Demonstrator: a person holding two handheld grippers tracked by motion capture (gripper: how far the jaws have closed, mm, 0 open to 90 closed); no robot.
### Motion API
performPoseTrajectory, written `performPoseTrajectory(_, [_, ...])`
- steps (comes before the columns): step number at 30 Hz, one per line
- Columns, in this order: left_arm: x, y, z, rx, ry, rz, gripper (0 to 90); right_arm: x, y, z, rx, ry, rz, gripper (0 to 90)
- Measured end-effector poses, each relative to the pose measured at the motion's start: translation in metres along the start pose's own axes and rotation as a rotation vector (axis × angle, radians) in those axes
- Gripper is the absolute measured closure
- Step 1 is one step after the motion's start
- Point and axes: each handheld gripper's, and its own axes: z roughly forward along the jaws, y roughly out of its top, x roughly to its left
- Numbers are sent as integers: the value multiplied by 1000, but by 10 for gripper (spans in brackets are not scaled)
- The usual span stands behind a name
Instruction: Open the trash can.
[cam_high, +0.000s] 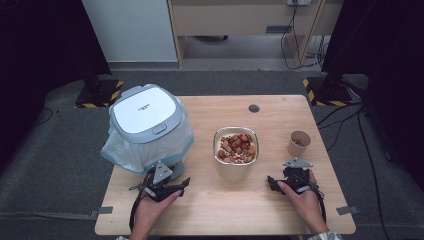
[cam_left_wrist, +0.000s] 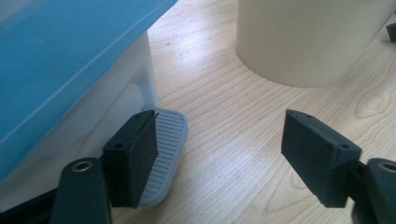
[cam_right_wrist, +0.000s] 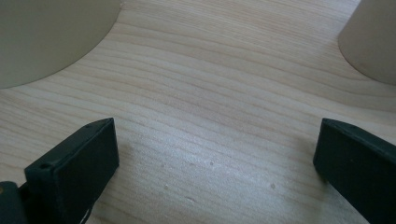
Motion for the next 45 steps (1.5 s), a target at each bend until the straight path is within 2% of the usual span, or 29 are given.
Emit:
performPoseTrajectory(7, [-1, 1, -2, -8, -3, 14, 351, 0, 0, 0, -4, 1, -1, 17])
performPoseTrajectory(13, [-3, 3, -4, -11, 7, 38, 452, 0, 0, 0, -5, 1, -3, 18])
performPoseTrajectory(20, [-2, 6, -6, -10, 17, 42, 677, 0, -1, 0, -6, 2, -8, 18])
performPoseTrajectory(26, [4, 7, 0, 20, 45, 34, 824, 0, -1, -1, -7, 2, -9, 17])
performPoseTrajectory(29, [8, 6, 4, 46, 75, 35, 857, 1, -1, -1, -5, 6, -9, 17])
performPoseTrajectory(33, [15, 5, 8, 56, 111, 30, 885, 1, -1, -1, -7, 9, -13, 17])
performPoseTrajectory(35, [16, 4, 11, 69, 114, 32, 886, 1, -1, -1, -7, 10, -14, 17])
performPoseTrajectory(41, [13, 1, 19, 105, 129, 75, 885, 1, -1, -1, -5, 13, -16, 17])
performPoseTrajectory(45, [12, 0, 21, 108, 133, 87, 885, 2, -1, -1, -5, 14, -16, 17])
